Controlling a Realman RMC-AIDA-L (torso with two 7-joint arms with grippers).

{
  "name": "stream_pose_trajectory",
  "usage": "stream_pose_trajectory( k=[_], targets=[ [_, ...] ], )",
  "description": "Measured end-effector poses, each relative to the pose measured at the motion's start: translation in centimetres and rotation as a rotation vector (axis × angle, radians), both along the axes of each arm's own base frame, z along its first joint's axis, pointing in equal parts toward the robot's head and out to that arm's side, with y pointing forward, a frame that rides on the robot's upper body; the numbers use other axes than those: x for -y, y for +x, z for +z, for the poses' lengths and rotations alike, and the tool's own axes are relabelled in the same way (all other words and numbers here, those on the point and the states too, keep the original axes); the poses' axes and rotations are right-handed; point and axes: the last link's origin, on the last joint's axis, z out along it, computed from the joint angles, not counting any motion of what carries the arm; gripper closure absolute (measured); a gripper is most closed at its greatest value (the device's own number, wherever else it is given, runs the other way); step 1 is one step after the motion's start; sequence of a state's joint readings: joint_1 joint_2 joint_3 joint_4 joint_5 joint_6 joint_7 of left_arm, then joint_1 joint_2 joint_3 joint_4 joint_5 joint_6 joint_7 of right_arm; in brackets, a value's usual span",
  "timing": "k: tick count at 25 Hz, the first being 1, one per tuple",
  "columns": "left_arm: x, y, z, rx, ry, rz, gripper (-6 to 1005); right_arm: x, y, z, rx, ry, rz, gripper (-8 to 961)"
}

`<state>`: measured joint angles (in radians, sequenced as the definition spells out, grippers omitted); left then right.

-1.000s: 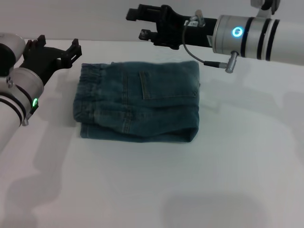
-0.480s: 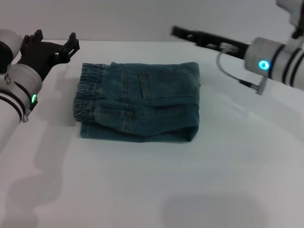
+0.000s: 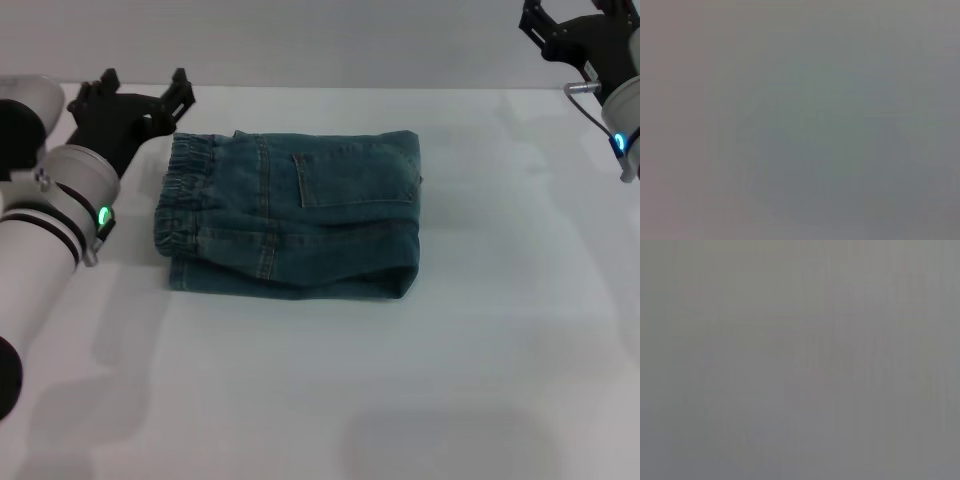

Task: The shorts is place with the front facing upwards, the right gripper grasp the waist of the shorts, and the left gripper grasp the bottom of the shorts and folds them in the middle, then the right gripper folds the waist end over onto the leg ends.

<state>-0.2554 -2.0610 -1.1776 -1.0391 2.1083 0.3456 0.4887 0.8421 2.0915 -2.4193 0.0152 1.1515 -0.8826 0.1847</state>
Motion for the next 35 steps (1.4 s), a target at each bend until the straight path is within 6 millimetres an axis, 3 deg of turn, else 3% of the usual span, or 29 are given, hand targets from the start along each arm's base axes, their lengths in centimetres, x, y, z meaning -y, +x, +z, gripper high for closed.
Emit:
stream_pose_trajectory(
  k=[5, 9, 13, 23, 26, 30, 35],
  targets=[
    [0.4, 0.2, -1.1, -0.018, -0.016, -0.017, 159, -0.1, -1.5, -2.3, 0.145, -0.032, -0.011, 121],
    [1.2, 0.1, -1.8, -0.051, 0.021, -0.050, 160, 1.4, -2.5, -4.0, 0.115, -0.044, 0.037, 137],
    [2.0, -0.1, -2.0, -0.021, 0.061, -0.066, 160, 3.0, -2.3, -5.1, 0.111, -0.090, 0.076, 153],
    [2.9, -0.2, -4.1, -0.025, 0.009, -0.144, 160, 6.7, -3.2, -8.2, 0.113, -0.237, 0.246, 367],
    [3.1, -0.1, -4.2, -0.029, 0.020, -0.164, 160, 7.1, -3.4, -7.9, 0.067, -0.221, 0.270, 573],
    [3.2, -0.1, -4.6, -0.023, 0.013, -0.190, 161, 7.5, -3.3, -8.1, 0.041, -0.239, 0.279, 737],
    [3.1, -0.4, -5.5, -0.029, -0.037, -0.186, 161, 8.7, -3.3, -9.8, -0.003, -0.356, 0.278, 901]
  ],
)
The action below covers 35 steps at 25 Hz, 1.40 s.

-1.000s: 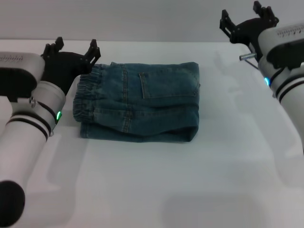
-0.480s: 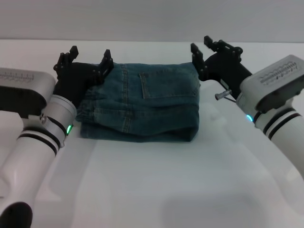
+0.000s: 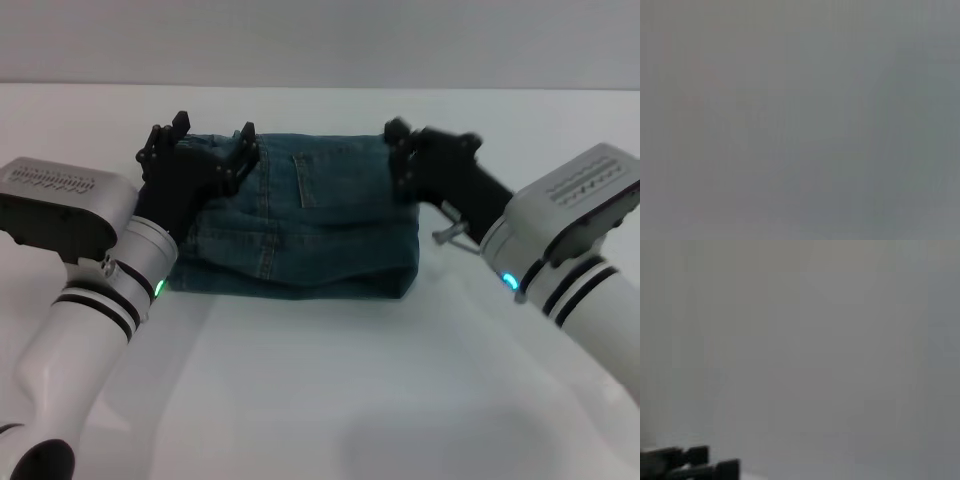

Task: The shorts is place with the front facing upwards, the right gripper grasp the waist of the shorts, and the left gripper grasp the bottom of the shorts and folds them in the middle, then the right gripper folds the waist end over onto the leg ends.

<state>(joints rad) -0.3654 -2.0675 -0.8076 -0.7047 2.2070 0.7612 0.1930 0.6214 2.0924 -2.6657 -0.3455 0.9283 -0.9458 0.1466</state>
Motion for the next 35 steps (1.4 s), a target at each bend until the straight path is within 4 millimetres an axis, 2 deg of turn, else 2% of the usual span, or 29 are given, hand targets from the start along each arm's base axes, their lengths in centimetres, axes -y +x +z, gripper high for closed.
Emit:
stream_pose_trajectory(
  k=[2, 9, 24, 28, 29, 30, 35],
  targets=[
    [-0.2, -0.6, 0.0, -0.018, -0.003, 0.014, 161, 0.5, 0.1, -0.8, 0.002, -0.053, -0.019, 955],
    [-0.4, -1.0, 0.1, -0.028, -0.001, 0.024, 164, 1.4, 1.0, -2.6, 0.044, -0.161, -0.079, 953],
    [-0.1, -1.2, -0.9, -0.025, -0.062, 0.040, 177, 1.1, 2.9, -2.8, -0.016, -0.249, -0.238, 950],
    [-0.4, -2.4, -1.3, -0.056, -0.103, 0.081, 181, 1.1, 2.5, -1.9, -0.048, -0.212, -0.173, 949],
    [-0.5, -2.8, -1.4, -0.067, -0.119, 0.096, 181, 1.2, 2.5, -0.8, -0.086, -0.169, -0.127, 949],
    [-0.5, -2.8, -1.4, -0.067, -0.119, 0.096, 182, 1.2, 2.5, -0.8, -0.086, -0.169, -0.127, 949],
    [-0.8, -4.1, -1.5, -0.096, -0.145, 0.137, 187, 1.4, 2.4, 1.6, -0.147, -0.080, -0.017, 948]
  ],
)
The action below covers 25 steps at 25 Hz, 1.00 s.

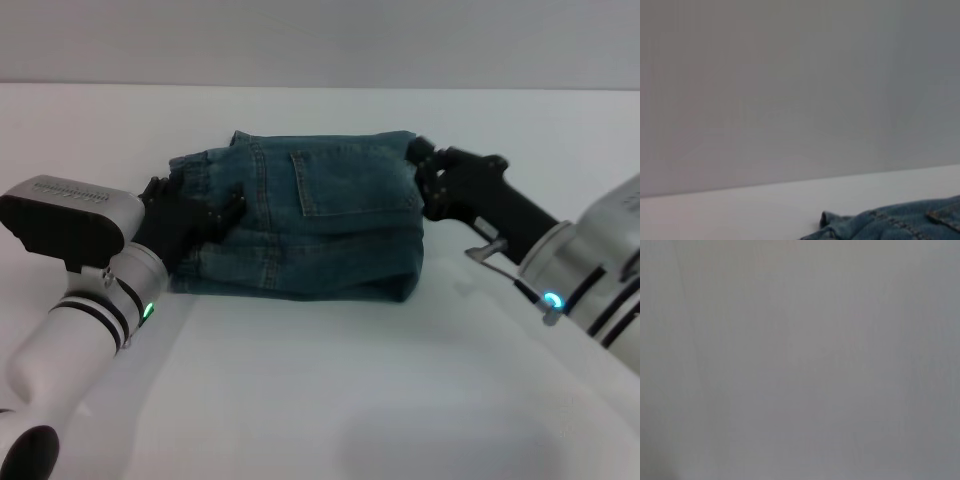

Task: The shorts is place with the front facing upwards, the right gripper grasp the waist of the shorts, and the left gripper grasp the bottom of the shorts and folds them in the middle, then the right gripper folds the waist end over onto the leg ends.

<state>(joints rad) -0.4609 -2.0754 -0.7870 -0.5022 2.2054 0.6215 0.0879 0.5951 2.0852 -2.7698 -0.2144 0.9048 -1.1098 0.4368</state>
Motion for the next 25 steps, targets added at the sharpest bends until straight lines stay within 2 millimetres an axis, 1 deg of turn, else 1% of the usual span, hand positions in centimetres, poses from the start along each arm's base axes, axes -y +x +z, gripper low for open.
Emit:
stream_pose_trajectory(
  k=[6, 9, 11, 13, 14, 15, 16, 18, 21, 25],
  targets=[
    [-0.1, -0.5, 0.0, -0.011, -0.009, 0.010, 192, -0.1, 0.9, 2.7, -0.029, 0.104, 0.040, 947],
    [0.2, 0.4, 0.3, 0.010, 0.019, -0.046, 195, 0.1, 1.5, 3.9, -0.036, 0.152, 0.047, 946],
    [0.8, 1.4, 1.1, 0.037, 0.094, -0.115, 197, 0.4, 2.2, 4.7, -0.041, 0.191, 0.036, 945],
    [1.5, 2.2, 2.4, 0.038, 0.205, -0.190, 198, 1.1, 3.3, 5.5, -0.028, 0.253, 0.015, 945],
    [1.8, 2.3, 2.9, 0.033, 0.244, -0.213, 199, 2.2, 4.7, 6.5, 0.014, 0.351, -0.013, 945],
    [2.0, 2.4, 3.5, 0.021, 0.287, -0.239, 200, 2.2, 4.7, 6.5, 0.014, 0.351, -0.013, 945],
    [2.2, 2.4, 4.0, 0.006, 0.318, -0.256, 201, 2.8, 5.4, 7.2, 0.034, 0.411, -0.035, 944],
    [2.4, 1.9, 4.7, -0.006, 0.356, -0.260, 203, 3.9, 6.7, 8.2, 0.046, 0.485, -0.080, 944],
    [3.4, 0.2, 5.7, -0.005, 0.398, -0.223, 205, 6.0, 8.8, 9.6, 0.024, 0.577, -0.169, 943],
    [4.5, -1.9, 6.0, -0.039, 0.397, -0.177, 209, 8.4, 10.9, 11.0, 0.040, 0.650, -0.241, 942]
  ],
)
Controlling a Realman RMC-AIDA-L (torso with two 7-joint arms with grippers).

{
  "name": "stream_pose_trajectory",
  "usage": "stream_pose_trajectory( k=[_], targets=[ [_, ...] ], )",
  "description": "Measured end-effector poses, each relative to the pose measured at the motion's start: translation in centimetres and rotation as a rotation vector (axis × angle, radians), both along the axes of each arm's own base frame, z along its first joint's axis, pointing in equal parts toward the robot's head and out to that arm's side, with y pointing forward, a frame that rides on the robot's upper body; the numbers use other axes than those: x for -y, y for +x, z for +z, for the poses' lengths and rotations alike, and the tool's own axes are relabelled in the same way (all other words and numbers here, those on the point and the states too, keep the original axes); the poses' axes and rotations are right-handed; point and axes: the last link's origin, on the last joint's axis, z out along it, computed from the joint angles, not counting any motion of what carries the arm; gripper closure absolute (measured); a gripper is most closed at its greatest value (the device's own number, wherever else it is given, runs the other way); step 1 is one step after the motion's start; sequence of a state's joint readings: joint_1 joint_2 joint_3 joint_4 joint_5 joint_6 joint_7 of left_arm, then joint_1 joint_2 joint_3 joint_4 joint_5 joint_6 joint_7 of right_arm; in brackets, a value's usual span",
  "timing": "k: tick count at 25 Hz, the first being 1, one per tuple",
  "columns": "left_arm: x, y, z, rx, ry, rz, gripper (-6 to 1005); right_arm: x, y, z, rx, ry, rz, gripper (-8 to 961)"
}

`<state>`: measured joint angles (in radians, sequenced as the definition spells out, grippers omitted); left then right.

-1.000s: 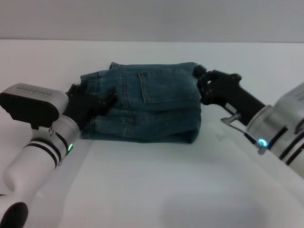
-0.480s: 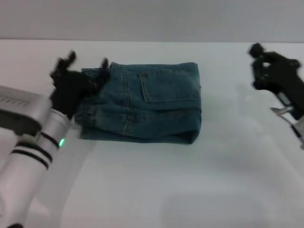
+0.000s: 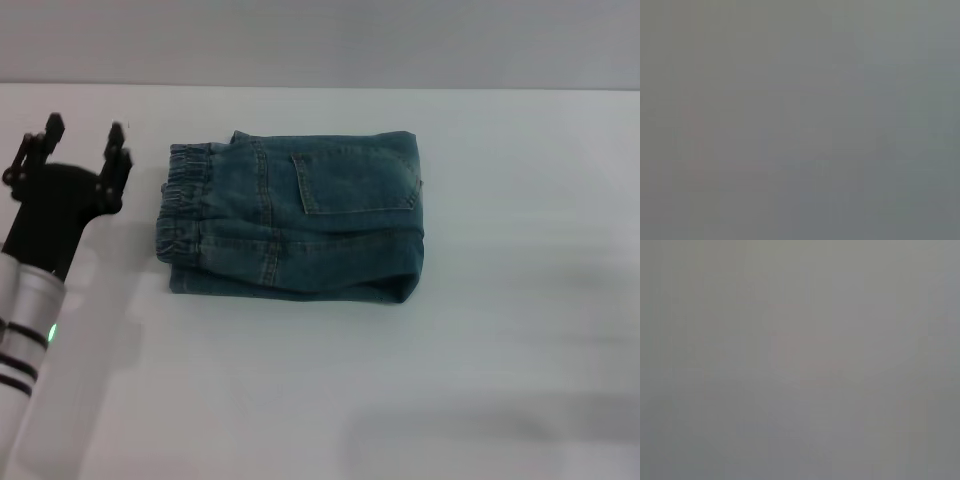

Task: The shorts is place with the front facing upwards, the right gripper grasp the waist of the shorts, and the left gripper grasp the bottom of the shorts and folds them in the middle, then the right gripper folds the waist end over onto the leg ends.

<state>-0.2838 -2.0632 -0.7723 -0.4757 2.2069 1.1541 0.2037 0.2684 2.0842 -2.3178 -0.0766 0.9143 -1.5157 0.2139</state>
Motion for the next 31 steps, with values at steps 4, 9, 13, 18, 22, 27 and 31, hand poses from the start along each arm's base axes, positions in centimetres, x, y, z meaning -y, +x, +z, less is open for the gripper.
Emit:
stream_pose_trajectory(
  k=[4, 9, 13, 18, 22, 27, 31],
  targets=[
    [0.5, -1.0, -0.2, -0.029, -0.014, 0.024, 382, 1.1, 0.8, 0.4, 0.010, 0.017, -0.024, 931],
    [0.5, -1.2, -0.1, -0.025, -0.011, 0.036, 527, 1.9, 1.7, 1.1, -0.011, 0.072, -0.075, 879],
    [0.7, -1.7, 0.3, -0.011, 0.010, 0.062, 594, 2.0, 2.0, 1.0, -0.013, 0.066, -0.094, 806],
    [0.8, -1.8, 0.3, -0.020, 0.005, 0.062, 504, 2.2, 2.0, 1.0, -0.009, 0.068, -0.099, 716],
    [0.7, -1.7, 0.3, -0.020, 0.005, 0.057, 284, 2.2, 2.1, 1.0, -0.009, 0.070, -0.102, 532],
    [0.6, -1.7, 0.3, -0.022, 0.004, 0.055, 188, 2.3, 2.2, 1.0, -0.006, 0.070, -0.107, 300],
    [0.6, -1.7, 0.3, -0.019, 0.005, 0.058, 131, 2.3, 2.2, 1.0, -0.007, 0.074, -0.109, 233]
  ],
)
